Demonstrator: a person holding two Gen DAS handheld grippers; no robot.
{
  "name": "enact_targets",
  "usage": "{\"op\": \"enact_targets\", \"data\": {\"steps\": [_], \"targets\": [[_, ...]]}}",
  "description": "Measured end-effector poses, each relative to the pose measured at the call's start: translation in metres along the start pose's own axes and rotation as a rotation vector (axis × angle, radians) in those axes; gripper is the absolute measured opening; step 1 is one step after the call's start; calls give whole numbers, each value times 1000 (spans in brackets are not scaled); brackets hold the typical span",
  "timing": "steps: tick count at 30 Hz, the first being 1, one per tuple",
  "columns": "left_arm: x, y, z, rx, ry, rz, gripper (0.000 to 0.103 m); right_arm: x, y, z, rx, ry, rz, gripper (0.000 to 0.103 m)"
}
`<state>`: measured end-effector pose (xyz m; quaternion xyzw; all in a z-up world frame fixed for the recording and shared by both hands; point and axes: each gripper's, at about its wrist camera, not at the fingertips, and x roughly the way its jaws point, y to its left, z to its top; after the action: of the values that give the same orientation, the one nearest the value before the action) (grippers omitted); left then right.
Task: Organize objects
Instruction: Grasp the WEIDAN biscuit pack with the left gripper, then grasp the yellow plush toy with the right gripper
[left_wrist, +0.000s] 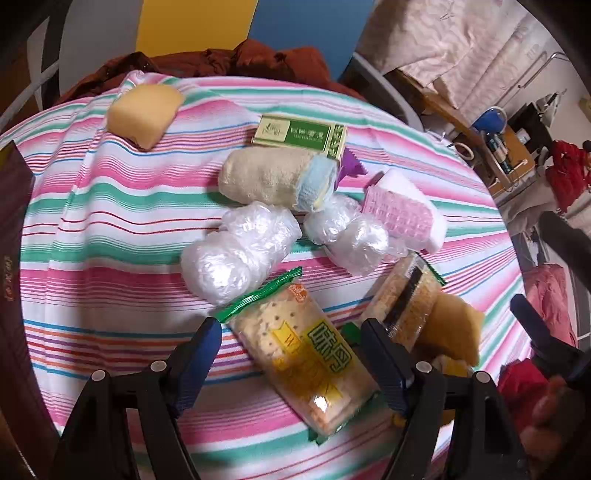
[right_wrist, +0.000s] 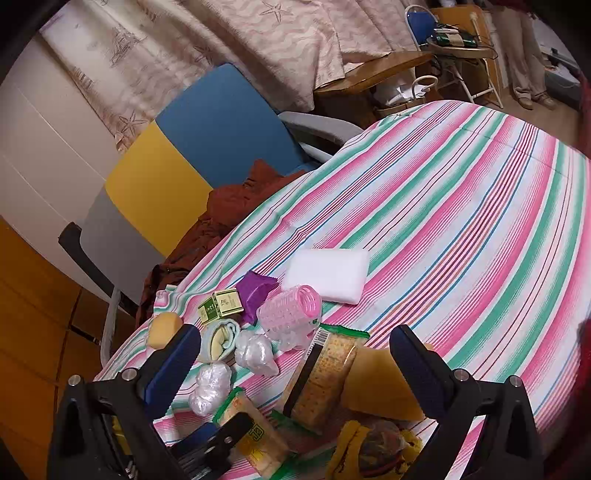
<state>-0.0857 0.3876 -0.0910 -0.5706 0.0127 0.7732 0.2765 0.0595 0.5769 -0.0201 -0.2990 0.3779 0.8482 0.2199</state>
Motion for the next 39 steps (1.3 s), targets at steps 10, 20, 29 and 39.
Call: {"op": "enact_targets", "data": {"steps": [10,20,29,39], "targets": [[12,-12,-18,211,-29,71,79,2,-3,1,14,7,-11,103],[-19,25,-46,291,-64,41,52,5,-11,3,33,17,-28,103],[-42,45,-87,352,-128,31,53,11,-15,1,49,49,-65,103],[-44,50,-96,388,-172,1,53,7,-18,-12,-40,253,-244,103]]}}
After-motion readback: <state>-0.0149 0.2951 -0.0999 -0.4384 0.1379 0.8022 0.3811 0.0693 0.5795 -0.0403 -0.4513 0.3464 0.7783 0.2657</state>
